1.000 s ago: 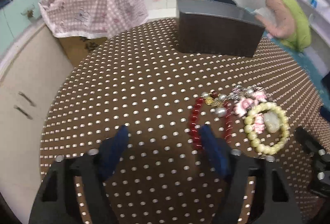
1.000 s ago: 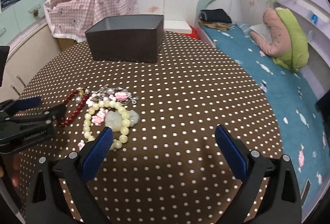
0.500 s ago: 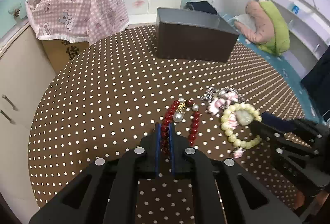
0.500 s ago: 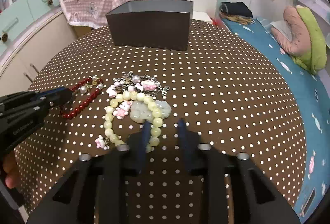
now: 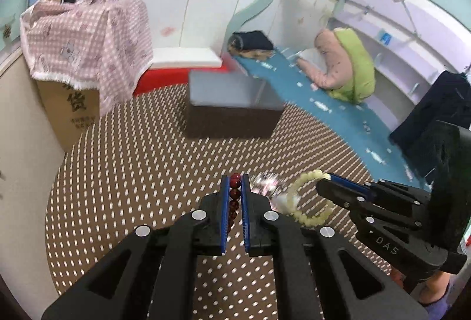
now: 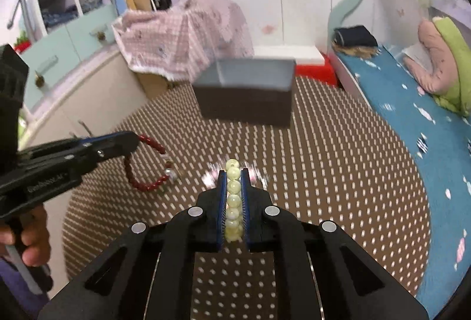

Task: Organize jewelry
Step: 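Grasp the red bead bracelet with left tool while right tool grasps yellow bead bracelet, then carry both bracelets into the grey tin box and open both tools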

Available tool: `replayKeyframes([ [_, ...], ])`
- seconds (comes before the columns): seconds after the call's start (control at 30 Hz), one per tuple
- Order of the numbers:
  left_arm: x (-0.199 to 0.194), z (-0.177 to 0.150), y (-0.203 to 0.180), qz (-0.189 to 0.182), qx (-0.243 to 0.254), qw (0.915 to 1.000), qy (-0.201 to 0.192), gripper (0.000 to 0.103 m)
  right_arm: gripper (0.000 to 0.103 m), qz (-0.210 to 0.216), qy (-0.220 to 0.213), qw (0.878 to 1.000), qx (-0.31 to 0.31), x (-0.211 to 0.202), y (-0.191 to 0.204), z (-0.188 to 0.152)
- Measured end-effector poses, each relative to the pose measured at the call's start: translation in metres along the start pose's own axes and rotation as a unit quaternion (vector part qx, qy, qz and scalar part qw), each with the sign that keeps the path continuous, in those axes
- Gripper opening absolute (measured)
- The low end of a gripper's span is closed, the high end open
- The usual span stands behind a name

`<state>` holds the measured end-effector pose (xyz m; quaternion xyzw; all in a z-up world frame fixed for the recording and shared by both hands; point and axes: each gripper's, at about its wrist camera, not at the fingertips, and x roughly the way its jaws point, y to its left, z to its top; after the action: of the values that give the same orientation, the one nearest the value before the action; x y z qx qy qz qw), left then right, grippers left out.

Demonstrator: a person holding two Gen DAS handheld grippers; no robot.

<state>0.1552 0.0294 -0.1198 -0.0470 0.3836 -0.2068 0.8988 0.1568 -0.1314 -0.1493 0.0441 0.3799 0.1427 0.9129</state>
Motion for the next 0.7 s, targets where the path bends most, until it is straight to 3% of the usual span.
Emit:
replayKeyframes([
  [0.33, -0.002, 0.08, -0.015, -0.019, 0.04, 0.9984, -0.035, 0.006, 0.01, 0.01, -0.064, 0.998, 0.005, -0.019, -0.014, 0.084],
  [0.53, 0.036, 0.124, -0.015, 0.002, 0.052, 0.9982, -0.031, 0.006, 0.01, -0.008, -0.069, 0.998, 0.012, 0.016, -0.028, 0.134],
  [0.7, 0.086, 0.136, -0.001, 0.027, 0.039, 0.9989, 0.004, 0.006, 0.01, -0.025, -0.039, 0.999, 0.007, 0.065, -0.034, 0.148],
])
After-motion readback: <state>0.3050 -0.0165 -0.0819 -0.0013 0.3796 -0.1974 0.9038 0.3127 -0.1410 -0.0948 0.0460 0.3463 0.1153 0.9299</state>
